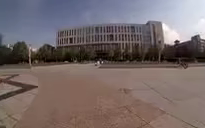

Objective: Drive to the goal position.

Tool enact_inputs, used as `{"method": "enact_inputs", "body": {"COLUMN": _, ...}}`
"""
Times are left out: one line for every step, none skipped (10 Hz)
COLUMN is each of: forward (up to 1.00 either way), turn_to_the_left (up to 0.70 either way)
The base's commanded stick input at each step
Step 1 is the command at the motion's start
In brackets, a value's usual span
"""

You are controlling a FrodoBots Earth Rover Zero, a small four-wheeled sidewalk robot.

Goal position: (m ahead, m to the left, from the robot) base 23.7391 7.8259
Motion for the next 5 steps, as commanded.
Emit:
{"method": "enact_inputs", "body": {"forward": 1.00, "turn_to_the_left": 0.04}}
{"method": "enact_inputs", "body": {"forward": 1.00, "turn_to_the_left": 0.04}}
{"method": "enact_inputs", "body": {"forward": 1.00, "turn_to_the_left": 0.04}}
{"method": "enact_inputs", "body": {"forward": 1.00, "turn_to_the_left": 0.04}}
{"method": "enact_inputs", "body": {"forward": 1.00, "turn_to_the_left": 0.04}}
